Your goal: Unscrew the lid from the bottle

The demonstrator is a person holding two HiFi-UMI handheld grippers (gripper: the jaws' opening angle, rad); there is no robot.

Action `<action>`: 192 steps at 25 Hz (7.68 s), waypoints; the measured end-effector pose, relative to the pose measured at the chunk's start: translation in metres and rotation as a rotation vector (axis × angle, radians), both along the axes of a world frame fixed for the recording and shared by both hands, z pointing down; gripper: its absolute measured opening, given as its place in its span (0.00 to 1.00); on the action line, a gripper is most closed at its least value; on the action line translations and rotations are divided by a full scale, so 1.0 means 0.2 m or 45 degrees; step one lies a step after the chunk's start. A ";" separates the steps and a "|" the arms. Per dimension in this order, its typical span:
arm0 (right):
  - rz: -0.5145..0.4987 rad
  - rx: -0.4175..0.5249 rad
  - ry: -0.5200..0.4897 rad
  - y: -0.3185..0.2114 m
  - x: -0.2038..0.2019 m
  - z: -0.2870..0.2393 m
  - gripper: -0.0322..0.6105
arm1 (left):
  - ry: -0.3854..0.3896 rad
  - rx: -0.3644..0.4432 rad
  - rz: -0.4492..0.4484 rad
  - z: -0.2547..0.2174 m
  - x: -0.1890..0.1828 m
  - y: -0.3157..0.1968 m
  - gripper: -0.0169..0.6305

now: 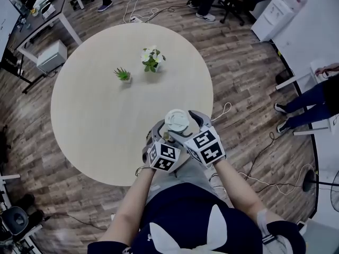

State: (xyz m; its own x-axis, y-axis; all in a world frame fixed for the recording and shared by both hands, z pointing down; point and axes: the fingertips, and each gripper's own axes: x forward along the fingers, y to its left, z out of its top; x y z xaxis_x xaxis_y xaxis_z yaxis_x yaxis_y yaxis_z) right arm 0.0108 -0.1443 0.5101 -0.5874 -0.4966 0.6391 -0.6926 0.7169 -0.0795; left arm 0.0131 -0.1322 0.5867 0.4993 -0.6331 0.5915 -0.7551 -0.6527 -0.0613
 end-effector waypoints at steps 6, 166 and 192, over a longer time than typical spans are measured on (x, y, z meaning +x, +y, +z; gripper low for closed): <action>0.017 -0.034 0.040 -0.02 0.01 0.07 0.68 | 0.012 -0.008 -0.006 0.03 0.02 -0.02 0.54; -0.061 0.176 -0.010 -0.05 -0.08 0.18 0.78 | 0.051 -0.077 0.016 0.05 0.01 -0.02 0.54; -0.024 0.235 -0.093 -0.06 -0.06 -0.02 0.78 | 0.047 -0.088 0.017 0.04 0.00 -0.01 0.54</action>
State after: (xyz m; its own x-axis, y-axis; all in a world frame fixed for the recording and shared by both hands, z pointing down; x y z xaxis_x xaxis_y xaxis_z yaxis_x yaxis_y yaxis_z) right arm -0.0016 -0.1567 0.5066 -0.6393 -0.5898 0.4934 -0.6760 0.7369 0.0050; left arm 0.0135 -0.1347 0.5951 0.5299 -0.5846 0.6144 -0.7472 -0.6645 0.0120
